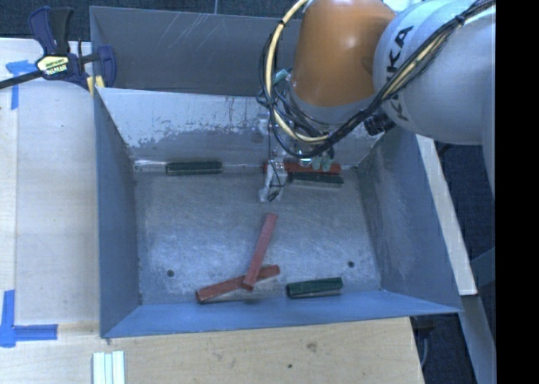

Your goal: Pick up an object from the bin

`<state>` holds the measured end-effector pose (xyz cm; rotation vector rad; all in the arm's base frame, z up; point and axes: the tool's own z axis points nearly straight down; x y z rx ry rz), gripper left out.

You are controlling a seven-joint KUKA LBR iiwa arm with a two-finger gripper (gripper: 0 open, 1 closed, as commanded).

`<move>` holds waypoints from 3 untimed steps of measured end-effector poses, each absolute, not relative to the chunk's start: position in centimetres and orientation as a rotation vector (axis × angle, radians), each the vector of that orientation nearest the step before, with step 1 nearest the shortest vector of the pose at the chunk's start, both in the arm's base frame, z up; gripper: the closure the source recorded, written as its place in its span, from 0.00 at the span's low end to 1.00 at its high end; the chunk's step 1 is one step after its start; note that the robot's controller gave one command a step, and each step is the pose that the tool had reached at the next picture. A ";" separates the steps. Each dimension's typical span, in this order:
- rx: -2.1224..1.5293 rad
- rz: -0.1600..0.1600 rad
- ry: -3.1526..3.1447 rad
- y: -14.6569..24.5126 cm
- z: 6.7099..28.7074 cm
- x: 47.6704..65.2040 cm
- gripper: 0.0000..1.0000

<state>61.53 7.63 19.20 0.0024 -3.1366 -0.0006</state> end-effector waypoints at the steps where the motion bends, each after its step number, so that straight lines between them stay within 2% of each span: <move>1: 0.116 0.002 -3.134 5.6 15.4 55.6 0.00; 2: 0.790 -0.001 -3.040 4.1 6.9 53.8 0.00; 3: 0.786 -0.001 -3.044 4.1 7.1 54.0 1.00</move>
Offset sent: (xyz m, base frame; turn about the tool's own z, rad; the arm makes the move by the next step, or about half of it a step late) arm -0.0574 -0.0189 -0.0355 -0.0734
